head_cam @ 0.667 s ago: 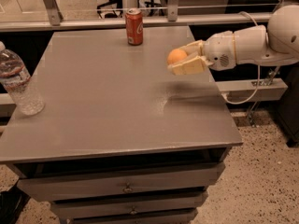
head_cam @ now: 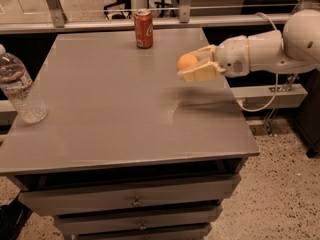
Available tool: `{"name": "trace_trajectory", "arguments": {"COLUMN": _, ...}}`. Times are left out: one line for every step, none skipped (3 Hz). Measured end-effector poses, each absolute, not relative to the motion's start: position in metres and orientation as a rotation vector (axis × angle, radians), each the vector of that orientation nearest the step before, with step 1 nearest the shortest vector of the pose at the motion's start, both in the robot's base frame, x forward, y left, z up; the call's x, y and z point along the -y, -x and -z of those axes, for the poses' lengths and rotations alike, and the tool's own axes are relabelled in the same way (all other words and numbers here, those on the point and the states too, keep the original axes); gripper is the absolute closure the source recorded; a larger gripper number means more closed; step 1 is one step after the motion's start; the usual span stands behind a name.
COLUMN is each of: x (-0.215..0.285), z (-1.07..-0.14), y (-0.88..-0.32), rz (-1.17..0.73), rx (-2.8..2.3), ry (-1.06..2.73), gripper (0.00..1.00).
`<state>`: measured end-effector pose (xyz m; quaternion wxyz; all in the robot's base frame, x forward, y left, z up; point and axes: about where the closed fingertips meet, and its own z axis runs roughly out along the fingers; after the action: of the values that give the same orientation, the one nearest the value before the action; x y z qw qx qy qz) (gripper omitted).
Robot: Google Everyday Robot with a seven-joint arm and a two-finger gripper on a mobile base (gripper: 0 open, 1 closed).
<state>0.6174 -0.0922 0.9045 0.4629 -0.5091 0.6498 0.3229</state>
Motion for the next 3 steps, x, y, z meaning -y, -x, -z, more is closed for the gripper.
{"name": "trace_trajectory", "arguments": {"x": 0.062, "z": -0.898, "y": -0.614, "rz": -0.901, "rx": -1.523, "ry": 1.25, "gripper": 1.0}}
{"name": "trace_trajectory", "arguments": {"x": 0.011, "z": -0.897, "y": -0.588, "rz": -1.041, "rx": -1.443, "ry": 1.315, "gripper": 1.0}}
{"name": "trace_trajectory", "arguments": {"x": -0.044, "z": -0.891, "y": -0.551, "rz": -1.182, "rx": -1.372, "ry": 1.417, "gripper": 1.0}}
